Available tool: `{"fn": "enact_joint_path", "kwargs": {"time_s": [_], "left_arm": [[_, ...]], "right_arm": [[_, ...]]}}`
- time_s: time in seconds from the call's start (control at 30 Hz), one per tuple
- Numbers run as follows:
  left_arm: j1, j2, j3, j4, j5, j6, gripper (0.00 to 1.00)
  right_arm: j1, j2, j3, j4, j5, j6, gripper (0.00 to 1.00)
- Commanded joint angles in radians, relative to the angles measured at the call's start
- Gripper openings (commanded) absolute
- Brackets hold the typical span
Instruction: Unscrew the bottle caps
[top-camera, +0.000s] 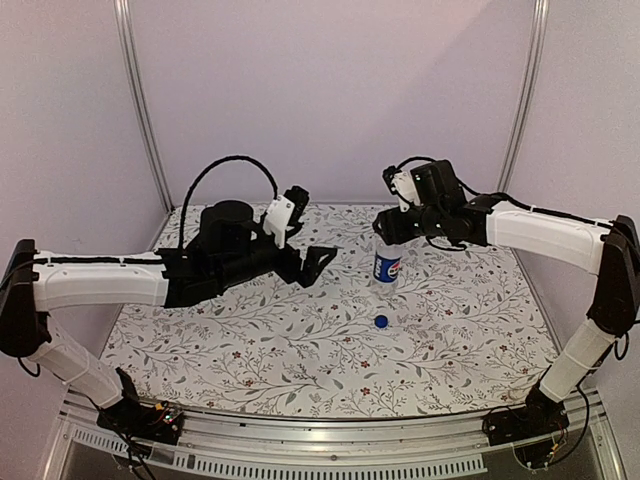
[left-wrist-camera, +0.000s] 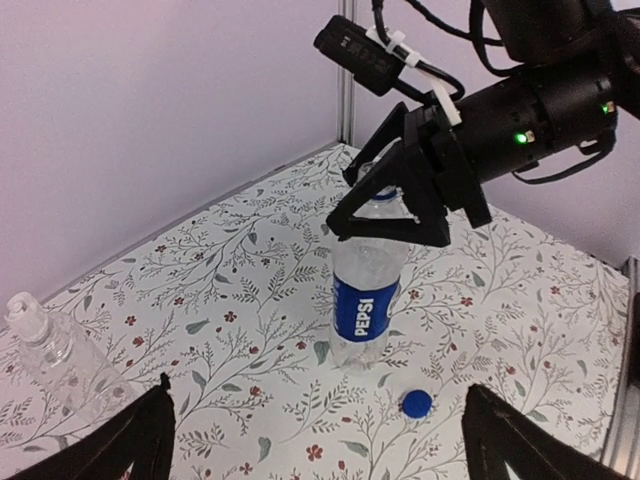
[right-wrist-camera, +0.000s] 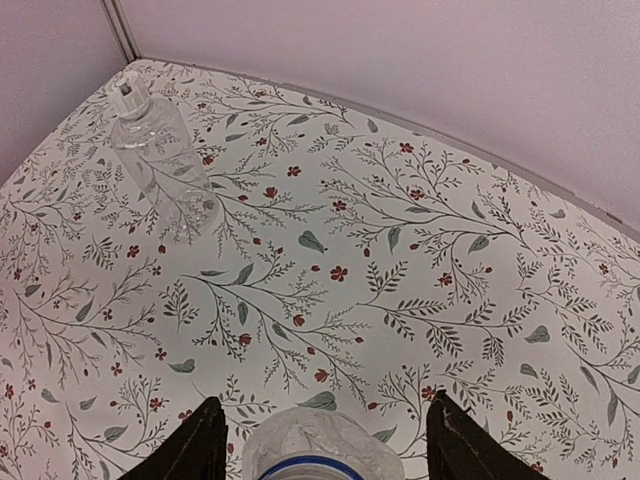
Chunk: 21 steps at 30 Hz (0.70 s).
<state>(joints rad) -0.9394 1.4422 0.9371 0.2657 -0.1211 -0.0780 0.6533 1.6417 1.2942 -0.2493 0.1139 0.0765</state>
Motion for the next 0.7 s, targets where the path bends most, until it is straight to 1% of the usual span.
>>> {"fn": "enact_joint_path", "kwargs": {"time_s": [0.0, 0.13, 0.23, 0.3, 0.5, 0.57, 0.67], "left_arm": [[0.043, 0.011, 0.039, -0.023, 0.005, -0.032, 1.0], [0.097, 0.023, 0.073, -0.067, 0.029, -0.068, 0.99], [0.141, 0.037, 0.114, -0.109, 0.025, -0.08, 0.99], [0.163, 0.056, 0.149, -0.146, 0.005, -0.077, 0.99], [0.226, 0.136, 0.259, -0.255, -0.068, -0.075, 0.99], [0.252, 0.173, 0.311, -0.325, -0.085, -0.079, 0.96], [0.284, 0.223, 0.371, -0.366, -0.117, -0.069, 0.94]], "right_arm": [[-0.004, -0.048, 0.02, -0.025, -0.008, -0.004, 0.71], [-0.002, -0.076, 0.044, -0.039, -0.03, -0.009, 0.87], [-0.003, -0.103, 0.058, -0.048, -0.05, -0.009, 0.93], [-0.002, -0.135, 0.06, -0.048, -0.067, -0.008, 0.95], [0.004, -0.205, 0.057, -0.051, -0.096, -0.004, 0.96], [0.009, -0.217, 0.057, -0.053, -0.097, -0.007, 0.96], [0.012, -0.235, 0.049, -0.051, -0.098, -0.012, 0.96]]}}
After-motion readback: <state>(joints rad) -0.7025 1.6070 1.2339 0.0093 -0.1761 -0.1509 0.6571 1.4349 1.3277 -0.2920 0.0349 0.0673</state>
